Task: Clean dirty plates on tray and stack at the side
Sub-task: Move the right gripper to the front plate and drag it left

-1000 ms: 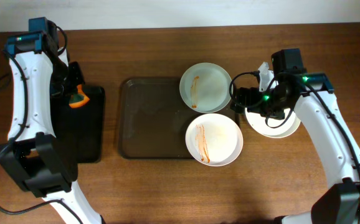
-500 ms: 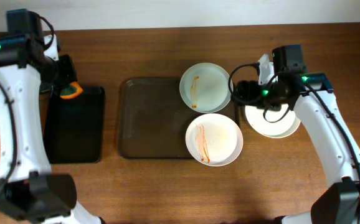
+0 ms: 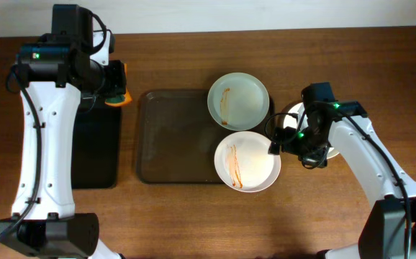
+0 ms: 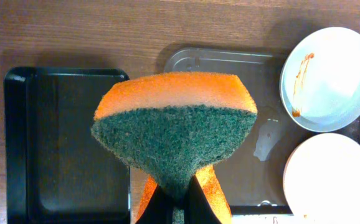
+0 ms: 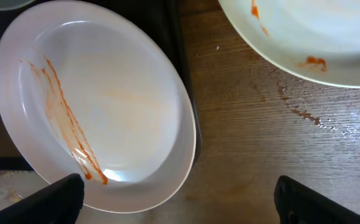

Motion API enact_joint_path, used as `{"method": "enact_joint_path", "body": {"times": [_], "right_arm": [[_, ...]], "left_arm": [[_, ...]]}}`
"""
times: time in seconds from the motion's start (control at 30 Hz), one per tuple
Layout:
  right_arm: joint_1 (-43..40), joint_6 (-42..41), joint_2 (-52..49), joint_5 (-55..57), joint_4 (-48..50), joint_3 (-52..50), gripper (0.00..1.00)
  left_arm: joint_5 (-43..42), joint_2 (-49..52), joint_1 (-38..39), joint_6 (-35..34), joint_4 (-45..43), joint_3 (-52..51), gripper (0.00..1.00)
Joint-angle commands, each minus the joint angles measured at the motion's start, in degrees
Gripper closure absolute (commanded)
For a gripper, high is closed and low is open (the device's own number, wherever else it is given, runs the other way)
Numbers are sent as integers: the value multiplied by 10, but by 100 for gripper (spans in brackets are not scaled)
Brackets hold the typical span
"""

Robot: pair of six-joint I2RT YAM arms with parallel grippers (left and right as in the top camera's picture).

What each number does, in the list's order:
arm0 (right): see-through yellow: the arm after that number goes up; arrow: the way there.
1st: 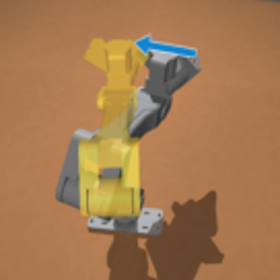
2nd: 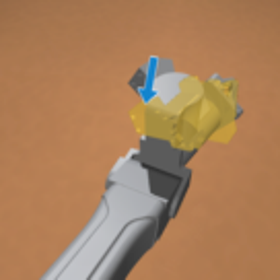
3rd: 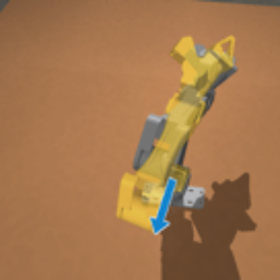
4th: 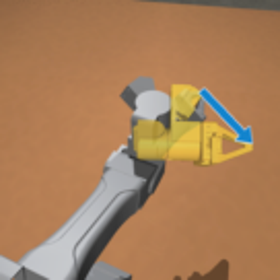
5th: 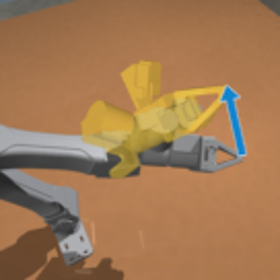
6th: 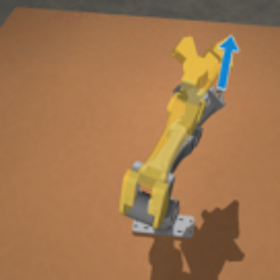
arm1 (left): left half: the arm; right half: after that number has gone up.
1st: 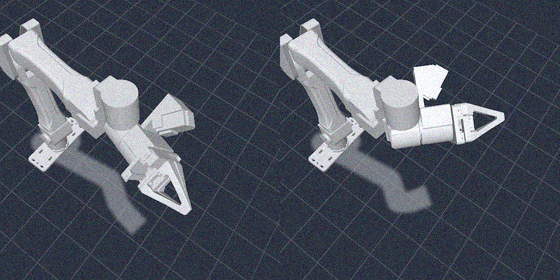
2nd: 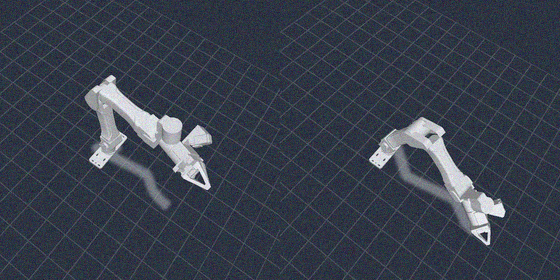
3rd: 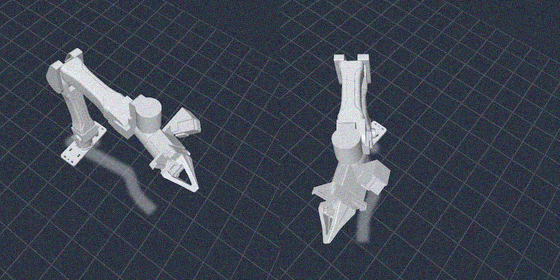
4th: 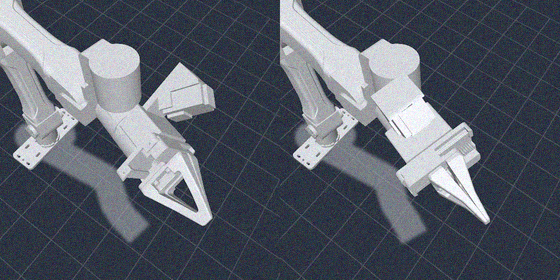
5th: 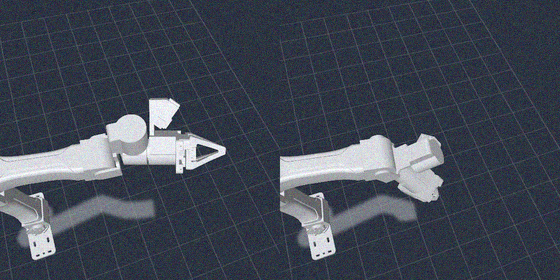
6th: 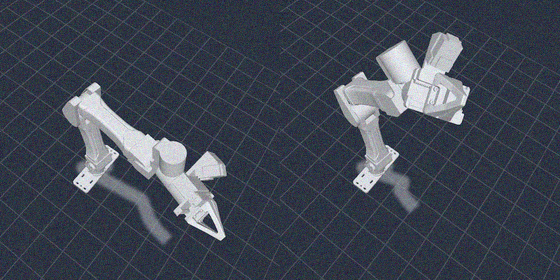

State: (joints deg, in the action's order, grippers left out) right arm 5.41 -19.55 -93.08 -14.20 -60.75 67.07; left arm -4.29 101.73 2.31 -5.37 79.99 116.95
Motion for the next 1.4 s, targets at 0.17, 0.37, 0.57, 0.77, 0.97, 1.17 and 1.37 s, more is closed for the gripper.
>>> {"method": "enact_joint_path", "body": {"times": [0.17, 0.37, 0.57, 0.77, 0.97, 1.17, 1.37], "right_arm": [[6, -5, 0, 7, 2, -2, 2], [6, -5, 0, 7, 31, -2, 10], [6, -5, 0, 9, 30, -2, 2], [6, -5, 0, 9, 30, -2, 2], [6, -5, 0, 9, 30, -2, 2], [6, -5, 0, 9, 30, -2, 2], [6, -5, 0, 12, 66, -23, 40]], "left_arm": [[-4, -4, 2, 10, -16, 5, 100], [-4, -4, 2, 9, -6, 5, 100], [-4, -4, 2, 10, -20, 5, 100], [-4, -4, 2, 10, -30, 4, 100], [-4, -4, 2, 10, -30, 4, 100], [-4, -4, 2, 10, -8, 4, 100], [-4, -4, 2, 10, 0, 4, 100]]}}
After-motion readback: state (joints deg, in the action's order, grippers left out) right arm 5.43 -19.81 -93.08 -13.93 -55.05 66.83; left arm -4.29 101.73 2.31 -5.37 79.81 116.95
